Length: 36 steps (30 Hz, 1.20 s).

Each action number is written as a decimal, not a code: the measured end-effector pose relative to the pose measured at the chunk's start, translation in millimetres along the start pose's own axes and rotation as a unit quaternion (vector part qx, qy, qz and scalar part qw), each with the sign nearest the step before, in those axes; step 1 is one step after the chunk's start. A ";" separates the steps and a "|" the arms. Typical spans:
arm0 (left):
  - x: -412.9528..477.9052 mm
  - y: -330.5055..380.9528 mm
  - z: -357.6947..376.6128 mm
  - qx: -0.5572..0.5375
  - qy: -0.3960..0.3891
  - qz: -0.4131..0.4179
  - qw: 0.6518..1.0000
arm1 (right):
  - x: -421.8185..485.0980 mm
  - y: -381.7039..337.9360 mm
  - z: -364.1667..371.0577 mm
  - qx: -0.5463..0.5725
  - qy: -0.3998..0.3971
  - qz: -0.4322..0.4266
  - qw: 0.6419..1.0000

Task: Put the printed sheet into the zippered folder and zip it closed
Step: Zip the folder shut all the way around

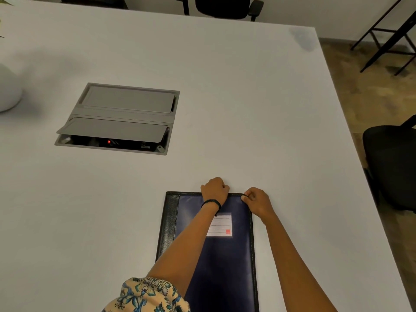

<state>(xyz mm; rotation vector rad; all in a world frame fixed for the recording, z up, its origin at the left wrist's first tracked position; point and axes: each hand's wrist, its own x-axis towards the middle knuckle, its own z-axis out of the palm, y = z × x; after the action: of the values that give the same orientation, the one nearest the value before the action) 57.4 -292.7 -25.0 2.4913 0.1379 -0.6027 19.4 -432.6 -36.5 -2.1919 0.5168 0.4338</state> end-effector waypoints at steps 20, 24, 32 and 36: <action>0.9 -105.7 -66.8 0.117 0.112 -0.049 0.986 | -4.4 -4.6 6.2 0.025 0.023 0.027 0.999; 0.1 -122.6 -78.8 0.082 0.138 -0.075 0.984 | -5.4 -5.7 4.7 0.028 0.027 0.031 0.999; -12.6 -132.4 -74.4 -0.107 0.160 -0.134 0.972 | -8.7 -4.8 10.1 0.049 0.048 0.036 0.997; -17.0 -134.0 -75.2 -0.124 0.149 -0.143 0.971 | -17.0 -4.7 15.6 0.063 0.069 0.026 0.995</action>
<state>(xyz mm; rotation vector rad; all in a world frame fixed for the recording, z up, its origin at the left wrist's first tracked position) 41.6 -139.0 -29.4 2.3167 0.6545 -0.2955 5.2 -413.9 -34.9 -2.1001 0.6593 0.2716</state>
